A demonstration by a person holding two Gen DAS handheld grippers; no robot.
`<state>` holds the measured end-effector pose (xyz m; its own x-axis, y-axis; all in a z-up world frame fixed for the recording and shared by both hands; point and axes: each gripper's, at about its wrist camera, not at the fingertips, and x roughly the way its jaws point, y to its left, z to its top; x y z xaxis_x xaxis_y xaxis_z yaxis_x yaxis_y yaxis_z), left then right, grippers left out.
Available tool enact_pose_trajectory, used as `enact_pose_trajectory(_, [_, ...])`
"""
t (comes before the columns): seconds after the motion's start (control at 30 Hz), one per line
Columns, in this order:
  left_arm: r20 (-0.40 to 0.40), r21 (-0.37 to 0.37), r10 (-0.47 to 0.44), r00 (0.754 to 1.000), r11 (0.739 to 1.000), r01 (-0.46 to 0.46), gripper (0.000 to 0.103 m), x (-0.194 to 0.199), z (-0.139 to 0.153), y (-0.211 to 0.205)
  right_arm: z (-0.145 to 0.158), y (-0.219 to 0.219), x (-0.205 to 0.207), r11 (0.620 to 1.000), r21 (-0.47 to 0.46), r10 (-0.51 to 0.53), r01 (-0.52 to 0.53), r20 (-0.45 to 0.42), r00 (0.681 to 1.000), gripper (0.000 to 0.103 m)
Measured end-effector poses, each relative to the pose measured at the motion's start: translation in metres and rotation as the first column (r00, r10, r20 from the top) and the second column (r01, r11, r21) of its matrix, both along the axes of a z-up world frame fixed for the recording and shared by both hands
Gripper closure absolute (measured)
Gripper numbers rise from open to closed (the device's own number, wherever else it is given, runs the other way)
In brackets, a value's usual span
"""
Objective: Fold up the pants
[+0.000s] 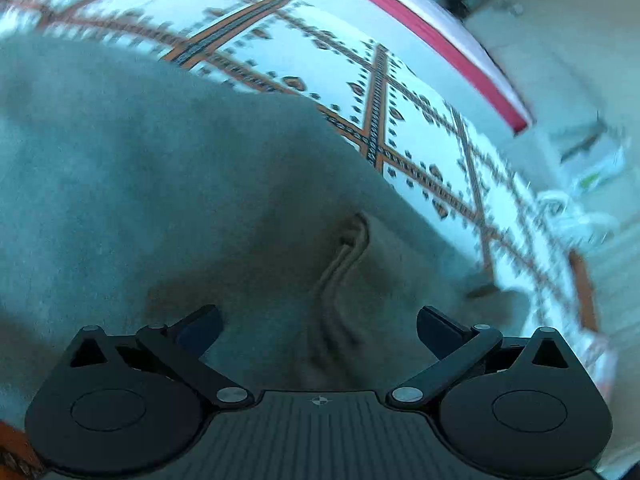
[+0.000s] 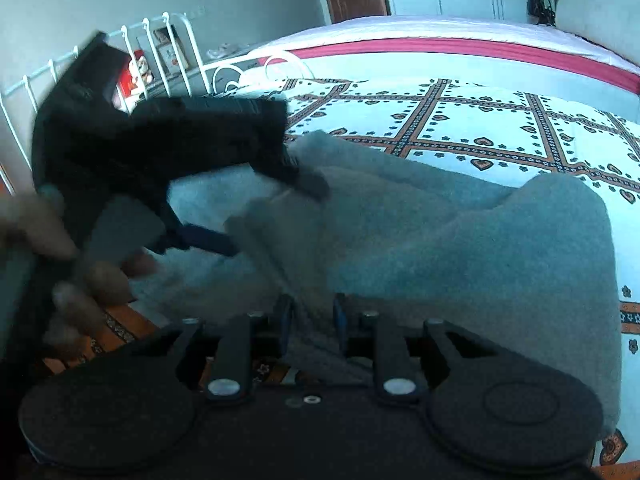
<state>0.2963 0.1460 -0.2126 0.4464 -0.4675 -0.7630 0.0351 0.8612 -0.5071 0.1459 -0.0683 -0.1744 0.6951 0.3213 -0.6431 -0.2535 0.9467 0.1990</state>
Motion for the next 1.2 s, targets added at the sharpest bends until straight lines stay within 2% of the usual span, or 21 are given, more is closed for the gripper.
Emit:
enact_pose_trajectory(0.07, [0.043, 0.051, -0.028, 0.999, 0.998, 0.026, 0.000, -0.002, 0.003, -0.011, 0.005, -0.010, -0.003, 0.999, 0.006, -0.034, 0.034, 0.013, 0.999, 0.088])
enact_pose_trajectory(0.1, [0.077, 0.057, -0.029, 0.997, 0.998, 0.025, 0.011, -0.005, 0.004, -0.013, 0.007, -0.017, -0.005, 0.998, 0.011, -0.055, 0.055, 0.017, 0.998, 0.088])
enact_pose_trajectory(0.13, [0.101, 0.060, -0.028, 0.994, 0.998, 0.022, 0.062, -0.006, 0.005, -0.014, 0.009, -0.024, -0.006, 0.997, 0.015, -0.076, 0.076, 0.018, 0.997, 0.087])
enact_pose_trajectory(0.17, [0.103, 0.053, -0.050, 0.993, 0.998, 0.045, 0.078, -0.005, 0.005, -0.015, 0.010, -0.031, -0.007, 0.995, 0.008, -0.103, 0.103, 0.018, 0.995, 0.086])
enact_pose_trajectory(0.2, [0.109, 0.037, -0.046, 0.993, 0.998, 0.043, 0.080, -0.006, 0.007, -0.015, 0.012, -0.039, -0.009, 0.991, -0.005, -0.132, 0.132, 0.022, 0.991, 0.085])
enact_pose_trajectory(0.27, [0.188, 0.081, -0.067, 0.980, 0.995, 0.053, 0.090, -0.016, 0.016, -0.019, 0.013, -0.055, -0.012, 0.983, -0.006, -0.182, 0.182, 0.030, 0.983, 0.075])
enact_pose_trajectory(0.33, [0.272, 0.104, -0.088, 0.958, 0.993, 0.062, 0.091, -0.027, 0.029, -0.021, 0.011, -0.071, -0.014, 0.971, 0.016, -0.238, 0.237, 0.027, 0.971, 0.072])
enact_pose_trajectory(0.47, [0.447, 0.178, -0.115, 0.887, 0.983, 0.037, 0.092, -0.056, 0.055, -0.022, 0.005, -0.089, -0.016, 0.953, 0.030, -0.303, 0.302, 0.015, 0.953, 0.072])
enact_pose_trajectory(0.53, [0.480, 0.180, -0.076, 0.874, 0.984, -0.013, 0.092, -0.064, 0.062, -0.012, 0.004, -0.092, -0.018, 0.950, 0.035, -0.310, 0.310, 0.006, 0.951, 0.072])
enact_pose_trajectory(0.57, [0.479, 0.188, -0.051, 0.876, 0.981, -0.046, 0.092, -0.067, 0.060, -0.007, 0.005, -0.091, -0.019, 0.952, 0.038, -0.305, 0.305, 0.010, 0.952, 0.072])
enact_pose_trajectory(0.6, [0.449, 0.223, -0.058, 0.892, 0.973, -0.049, 0.092, -0.066, 0.053, -0.007, 0.006, -0.089, -0.020, 0.955, 0.024, -0.297, 0.296, 0.020, 0.955, 0.071])
enact_pose_trajectory(0.67, [0.266, 0.246, -0.109, 0.958, 0.968, 0.041, 0.091, -0.048, 0.025, -0.010, 0.004, -0.081, -0.018, 0.959, -0.041, -0.281, 0.282, 0.028, 0.959, 0.066])
enact_pose_trajectory(0.7, [0.232, 0.241, -0.098, 0.968, 0.970, 0.041, 0.086, -0.044, 0.015, -0.008, 0.002, -0.078, -0.015, 0.960, -0.062, -0.273, 0.274, 0.021, 0.962, 0.066])
enact_pose_trajectory(0.73, [0.250, 0.223, -0.074, 0.965, 0.975, 0.017, 0.079, -0.044, 0.014, -0.003, -0.002, -0.077, -0.014, 0.959, -0.072, -0.273, 0.273, 0.007, 0.962, 0.066])
enact_pose_trajectory(0.87, [0.274, 0.197, -0.036, 0.961, 0.980, -0.019, 0.073, -0.041, 0.028, 0.008, -0.006, -0.075, -0.010, 0.955, -0.118, -0.276, 0.274, -0.003, 0.961, 0.066])
enact_pose_trajectory(0.9, [0.281, 0.189, -0.025, 0.959, 0.981, -0.030, 0.066, -0.044, 0.030, 0.011, -0.002, -0.074, -0.012, 0.954, -0.111, -0.281, 0.280, 0.006, 0.960, 0.065])
enact_pose_trajectory(0.93, [0.282, 0.188, -0.021, 0.959, 0.982, -0.033, 0.048, -0.044, 0.032, 0.014, 0.003, -0.073, -0.016, 0.955, -0.100, -0.277, 0.279, 0.039, 0.960, 0.063])
enact_pose_trajectory(1.0, [0.281, 0.210, -0.020, 0.960, 0.977, -0.041, 0.035, -0.045, 0.027, 0.015, 0.003, -0.069, -0.016, 0.953, -0.139, -0.262, 0.268, 0.054, 0.963, 0.057])
enact_pose_trajectory(1.07, [0.204, 0.275, -0.063, 0.977, 0.961, 0.004, 0.035, -0.040, 0.011, 0.007, -0.009, -0.069, -0.010, 0.958, -0.148, -0.252, 0.246, -0.021, 0.968, 0.055])
enact_pose_trajectory(1.13, [0.216, 0.268, -0.060, 0.975, 0.963, 0.000, 0.035, -0.044, 0.010, 0.006, -0.012, -0.067, -0.011, 0.957, -0.158, -0.250, 0.244, -0.016, 0.968, 0.055])
enact_pose_trajectory(1.2, [0.237, 0.237, -0.046, 0.970, 0.971, -0.011, 0.035, -0.045, 0.022, 0.012, 0.000, -0.068, -0.014, 0.957, -0.118, -0.264, 0.265, 0.020, 0.964, 0.055])
